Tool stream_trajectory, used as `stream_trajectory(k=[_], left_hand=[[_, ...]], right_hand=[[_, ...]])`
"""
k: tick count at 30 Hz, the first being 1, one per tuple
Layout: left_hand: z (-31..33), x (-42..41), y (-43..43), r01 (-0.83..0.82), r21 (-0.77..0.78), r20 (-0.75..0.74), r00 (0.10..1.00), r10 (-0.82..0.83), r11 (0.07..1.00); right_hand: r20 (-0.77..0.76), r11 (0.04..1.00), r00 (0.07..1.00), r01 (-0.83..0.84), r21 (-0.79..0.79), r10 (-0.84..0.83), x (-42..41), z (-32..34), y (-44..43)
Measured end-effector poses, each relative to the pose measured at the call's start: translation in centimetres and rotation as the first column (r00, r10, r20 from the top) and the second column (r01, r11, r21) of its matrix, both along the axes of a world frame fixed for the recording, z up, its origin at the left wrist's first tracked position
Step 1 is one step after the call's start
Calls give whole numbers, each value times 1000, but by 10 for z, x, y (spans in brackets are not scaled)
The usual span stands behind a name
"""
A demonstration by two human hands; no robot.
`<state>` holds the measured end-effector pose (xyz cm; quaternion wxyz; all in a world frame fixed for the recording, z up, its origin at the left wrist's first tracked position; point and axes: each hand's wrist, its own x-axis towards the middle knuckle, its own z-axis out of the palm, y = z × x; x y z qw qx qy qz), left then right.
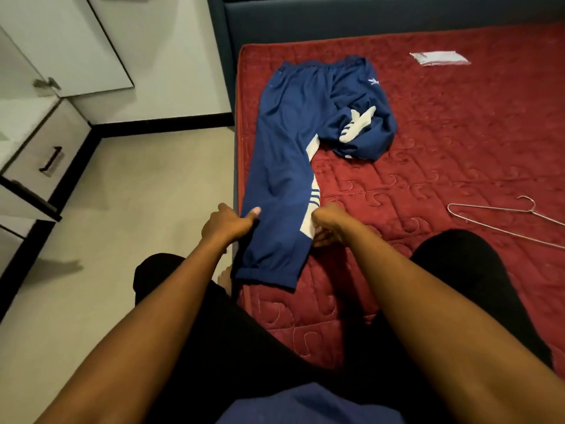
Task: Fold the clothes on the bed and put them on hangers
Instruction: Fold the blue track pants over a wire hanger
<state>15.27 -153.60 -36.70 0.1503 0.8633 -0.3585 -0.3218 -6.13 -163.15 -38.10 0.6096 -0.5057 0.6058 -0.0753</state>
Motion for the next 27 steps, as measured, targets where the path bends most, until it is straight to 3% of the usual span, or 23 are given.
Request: stream_trajectory(k=[4, 7, 11, 13, 15, 16, 20, 22, 25, 27], left_hand=[[-3, 8, 6, 22, 118, -203, 979, 3, 993], [10, 15, 8, 89, 229, -161, 985, -52, 969], [39, 12, -5, 248, 366, -114, 968, -222, 897], [45, 2, -30, 264, 258, 92, 951, -296, 929], [49, -17, -61, 337, 119, 355, 864, -357, 934], [50, -27, -77, 375, 79, 404, 835, -373, 924], [44, -62, -149, 477, -5, 228, 856, -464, 879], [36, -71, -182, 520, -71, 262, 833, -487, 851], [22, -78, -249, 549, -234, 292, 827, -481, 802], [13, -80, -287, 607, -229, 347, 781, -518, 761]], right_hand=[[90, 983, 986, -150, 105, 141, 0, 1, 8], [40, 951, 957, -291, 104, 288, -4, 11, 7], [-158, 878, 871, -432, 205, 466, -11, 20, -17], [-260, 924, 887, -360, 125, 381, -13, 24, -37], [-306, 969, 923, -248, -2, 235, -22, 33, -63], [-304, 979, 937, -198, -52, 173, -28, 37, -77], [-282, 959, 948, 71, -273, -150, -62, 46, -139], [-245, 899, 917, 207, -386, -316, -78, 40, -171], [-109, 824, 862, 427, -372, -495, -96, 11, -245], [-29, 751, 799, 552, -362, -601, -103, -19, -295]])
